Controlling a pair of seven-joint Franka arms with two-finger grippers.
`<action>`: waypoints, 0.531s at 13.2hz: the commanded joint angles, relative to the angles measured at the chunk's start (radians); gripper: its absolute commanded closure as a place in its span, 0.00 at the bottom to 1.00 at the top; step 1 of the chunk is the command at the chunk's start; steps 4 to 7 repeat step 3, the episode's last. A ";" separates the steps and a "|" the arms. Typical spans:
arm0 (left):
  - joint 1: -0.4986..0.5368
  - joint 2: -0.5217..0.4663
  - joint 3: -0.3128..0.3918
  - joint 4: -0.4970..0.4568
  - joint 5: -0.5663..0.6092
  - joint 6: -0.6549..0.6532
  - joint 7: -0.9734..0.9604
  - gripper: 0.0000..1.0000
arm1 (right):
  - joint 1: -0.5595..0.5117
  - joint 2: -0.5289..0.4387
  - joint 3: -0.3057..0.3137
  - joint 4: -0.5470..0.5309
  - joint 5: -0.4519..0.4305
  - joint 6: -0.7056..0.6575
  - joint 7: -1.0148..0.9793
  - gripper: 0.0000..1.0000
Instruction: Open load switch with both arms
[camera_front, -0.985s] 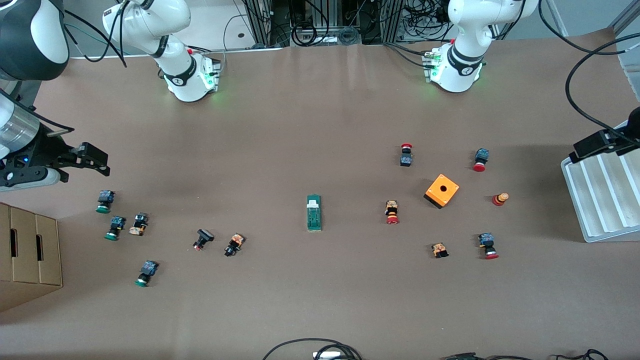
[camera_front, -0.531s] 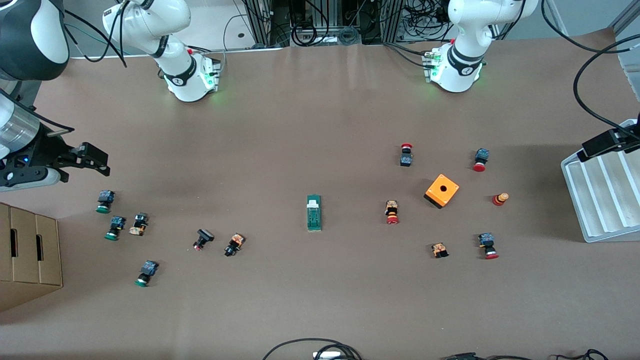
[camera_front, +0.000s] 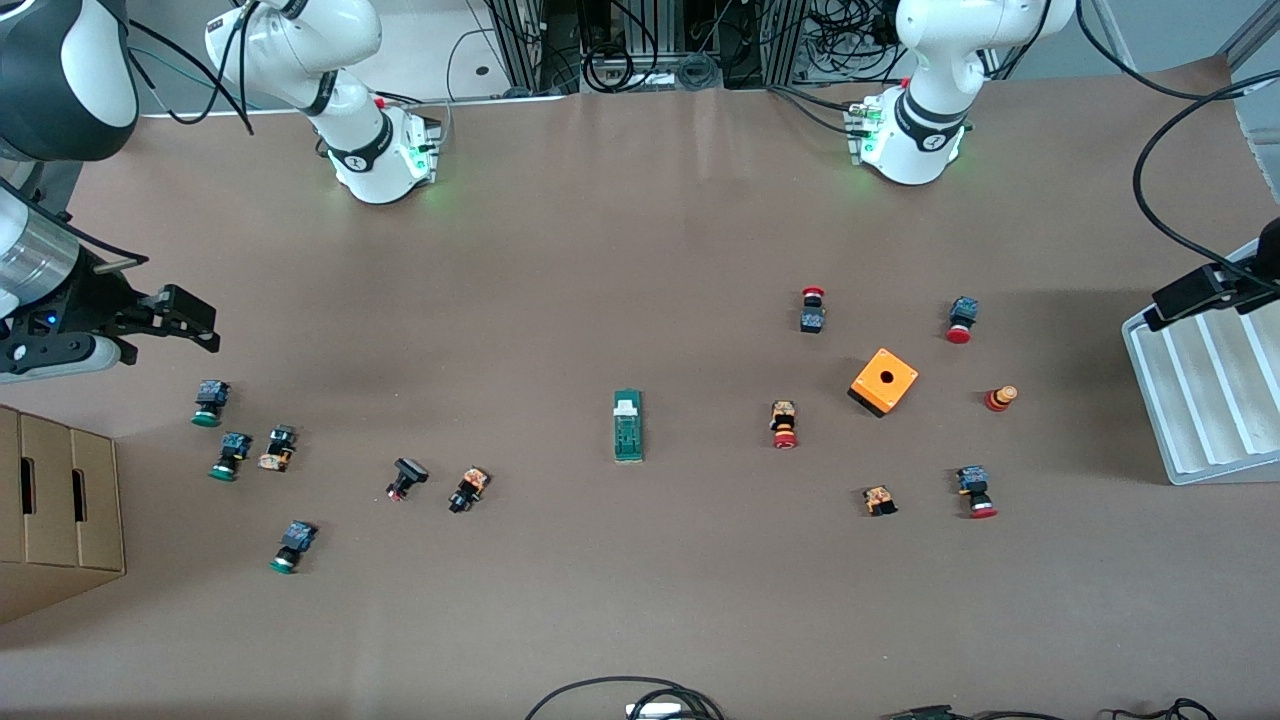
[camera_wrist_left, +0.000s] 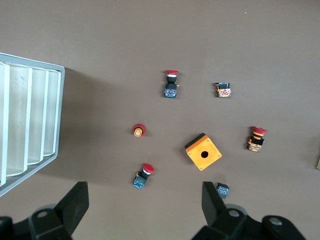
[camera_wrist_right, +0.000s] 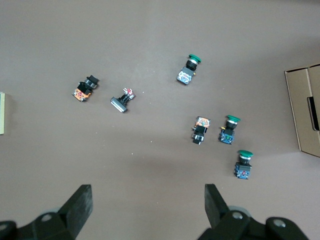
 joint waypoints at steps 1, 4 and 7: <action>-0.005 -0.021 0.000 -0.031 0.009 0.006 0.009 0.00 | 0.000 0.002 -0.001 0.016 -0.016 -0.013 0.010 0.00; -0.003 -0.022 0.000 -0.031 0.009 0.004 0.009 0.00 | 0.000 0.002 -0.001 0.016 -0.016 -0.012 0.010 0.00; -0.003 -0.022 0.000 -0.031 0.009 0.004 0.009 0.00 | 0.000 0.002 -0.001 0.016 -0.016 -0.012 0.010 0.00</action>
